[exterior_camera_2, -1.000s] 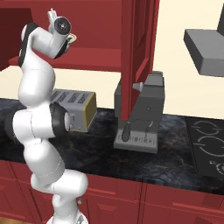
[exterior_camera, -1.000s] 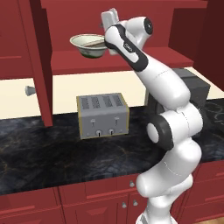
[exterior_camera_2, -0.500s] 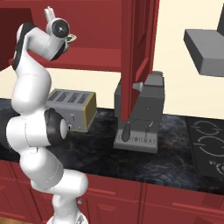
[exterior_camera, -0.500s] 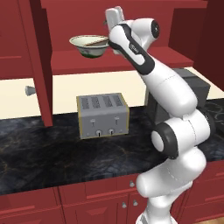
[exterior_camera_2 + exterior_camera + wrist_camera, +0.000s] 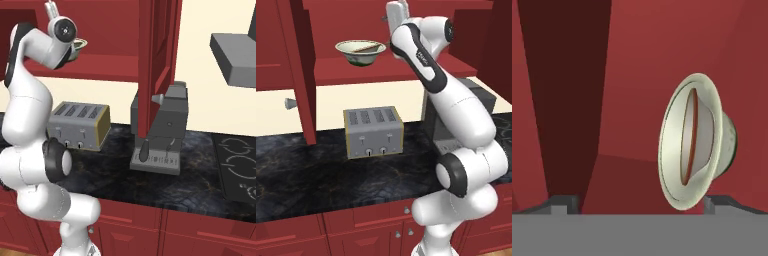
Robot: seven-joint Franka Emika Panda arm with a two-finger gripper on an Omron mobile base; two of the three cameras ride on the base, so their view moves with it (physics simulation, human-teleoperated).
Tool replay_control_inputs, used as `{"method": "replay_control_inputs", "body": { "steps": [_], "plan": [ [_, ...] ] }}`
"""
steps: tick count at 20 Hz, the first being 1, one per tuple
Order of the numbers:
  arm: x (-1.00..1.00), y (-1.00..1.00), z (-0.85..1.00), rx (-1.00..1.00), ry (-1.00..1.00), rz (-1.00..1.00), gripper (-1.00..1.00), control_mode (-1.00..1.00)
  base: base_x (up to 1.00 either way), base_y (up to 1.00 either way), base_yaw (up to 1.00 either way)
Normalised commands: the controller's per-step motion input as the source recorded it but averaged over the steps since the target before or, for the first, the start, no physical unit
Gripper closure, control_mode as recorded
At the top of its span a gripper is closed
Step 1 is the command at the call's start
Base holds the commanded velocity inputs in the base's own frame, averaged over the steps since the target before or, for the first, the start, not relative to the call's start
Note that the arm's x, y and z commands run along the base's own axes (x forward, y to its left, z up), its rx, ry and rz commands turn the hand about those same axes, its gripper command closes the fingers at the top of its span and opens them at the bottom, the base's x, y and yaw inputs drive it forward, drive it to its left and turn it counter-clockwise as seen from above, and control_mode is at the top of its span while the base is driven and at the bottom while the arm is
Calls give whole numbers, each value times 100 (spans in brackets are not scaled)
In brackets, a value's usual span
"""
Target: Pick up the bowls on the counter and stack them on top of one another in the open cabinet. Place the smaller bowl on top of the larger bowl.
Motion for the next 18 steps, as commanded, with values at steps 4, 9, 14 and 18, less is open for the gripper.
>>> {"method": "replay_control_inputs", "body": {
  "steps": [4, 9, 14, 18],
  "plan": [
    [-58, -20, 24, 0, 0, 0, -100, -100, 0, 0, 0],
    [-62, -20, 13, 0, 0, 0, -100, -100, 0, 0, 0],
    [-62, -16, 8, 0, 0, 0, -100, -100, 0, 0, 0],
    [-62, -10, 3, 0, 0, 0, -100, -100, 0, 0, 0]
  ]
}}
